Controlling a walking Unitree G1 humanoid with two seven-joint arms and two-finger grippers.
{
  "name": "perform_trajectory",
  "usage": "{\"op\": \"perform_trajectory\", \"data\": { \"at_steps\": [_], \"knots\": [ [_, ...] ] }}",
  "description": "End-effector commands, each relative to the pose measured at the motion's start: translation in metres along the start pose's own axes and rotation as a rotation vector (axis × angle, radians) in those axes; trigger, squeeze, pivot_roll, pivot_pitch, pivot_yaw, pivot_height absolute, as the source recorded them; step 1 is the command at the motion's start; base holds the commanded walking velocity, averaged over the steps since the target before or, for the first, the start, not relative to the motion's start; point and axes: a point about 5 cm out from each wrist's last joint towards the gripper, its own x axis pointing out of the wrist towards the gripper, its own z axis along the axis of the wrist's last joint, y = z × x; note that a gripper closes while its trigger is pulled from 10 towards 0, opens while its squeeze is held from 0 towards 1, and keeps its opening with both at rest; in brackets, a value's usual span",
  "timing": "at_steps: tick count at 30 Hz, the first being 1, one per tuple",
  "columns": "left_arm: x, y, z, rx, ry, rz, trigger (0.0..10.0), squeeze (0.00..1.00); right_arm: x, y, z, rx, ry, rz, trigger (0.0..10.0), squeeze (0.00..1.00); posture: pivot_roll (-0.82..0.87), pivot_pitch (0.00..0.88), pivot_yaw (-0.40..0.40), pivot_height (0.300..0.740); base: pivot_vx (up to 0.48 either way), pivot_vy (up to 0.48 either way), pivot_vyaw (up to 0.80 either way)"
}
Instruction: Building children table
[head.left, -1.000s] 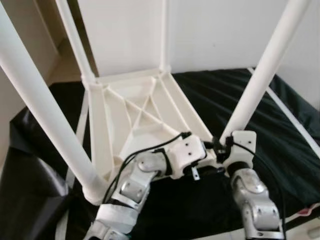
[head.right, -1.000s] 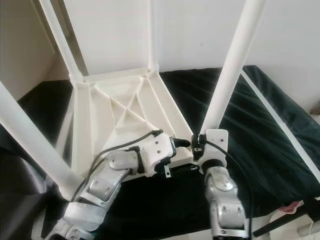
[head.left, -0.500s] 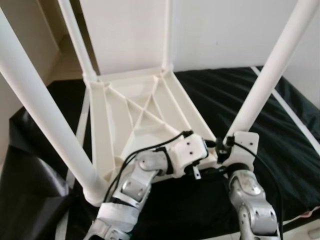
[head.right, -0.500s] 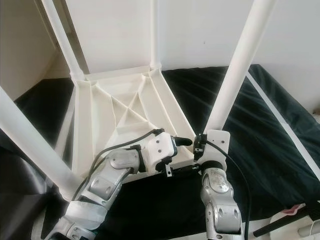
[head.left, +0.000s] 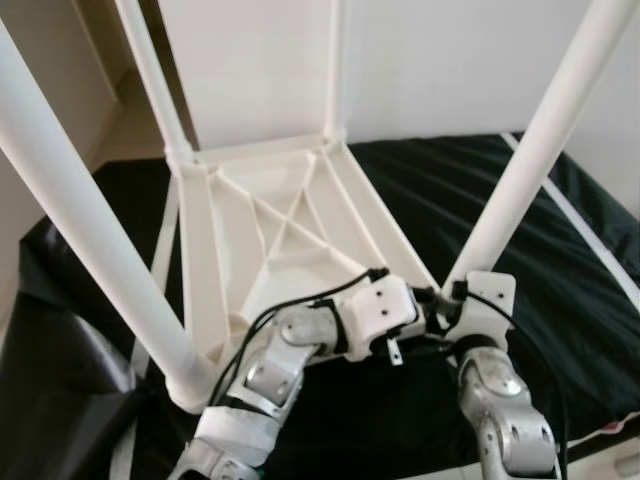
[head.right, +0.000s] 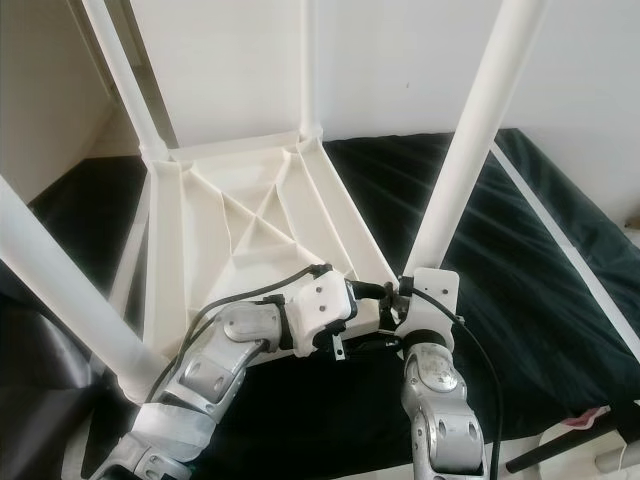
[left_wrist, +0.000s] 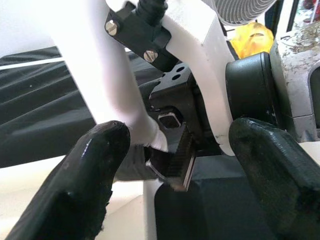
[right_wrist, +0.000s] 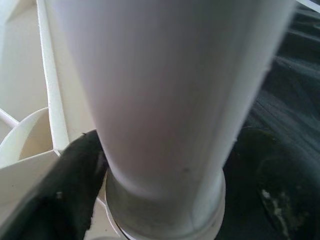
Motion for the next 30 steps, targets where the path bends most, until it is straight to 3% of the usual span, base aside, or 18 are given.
{"op": "perform_trajectory", "data": {
  "at_steps": [1, 3, 9, 10, 18, 23, 30],
  "knots": [
    [-0.001, 0.015, 0.004, 0.018, -0.003, 0.171, 10.0, 0.00, -0.004, 0.018, -0.005, 0.026, 0.019, 0.125, 10.0, 1.00, -0.09, 0.000, -0.013, 0.740, 0.000, 0.000, 0.00],
    [-0.001, 0.014, 0.004, 0.021, -0.005, 0.167, 10.0, 0.00, -0.003, 0.013, 0.003, 0.056, -0.028, 0.185, 10.0, 1.00, -0.10, 0.000, -0.009, 0.740, 0.000, 0.000, 0.00],
    [0.000, 0.013, 0.004, 0.025, -0.005, 0.153, 10.0, 0.00, -0.003, -0.005, 0.007, -0.019, -0.075, 0.284, 10.0, 1.00, -0.10, 0.000, -0.007, 0.740, 0.000, 0.000, 0.00],
    [0.000, 0.012, 0.003, 0.021, -0.004, 0.145, 10.0, 0.00, -0.004, -0.010, 0.008, -0.040, -0.085, 0.323, 10.0, 0.00, -0.10, 0.000, -0.006, 0.740, 0.000, 0.000, 0.00],
    [-0.003, 0.003, 0.001, -0.013, -0.005, 0.068, 10.0, 0.00, -0.005, -0.025, 0.017, -0.138, -0.110, 0.532, 10.0, 0.00, -0.10, 0.000, -0.003, 0.740, 0.000, 0.000, 0.00],
    [-0.012, -0.004, -0.004, -0.057, 0.014, 0.007, 10.0, 0.00, 0.008, -0.038, 0.024, -0.244, -0.104, 0.624, 10.0, 0.00, -0.09, 0.000, -0.003, 0.740, 0.000, 0.000, 0.00],
    [-0.021, -0.005, -0.011, -0.062, 0.068, -0.030, 10.0, 0.00, 0.025, -0.045, 0.024, -0.352, -0.069, 0.714, 10.0, 0.00, -0.08, 0.000, -0.012, 0.740, 0.000, 0.000, 0.00]
  ]
}}
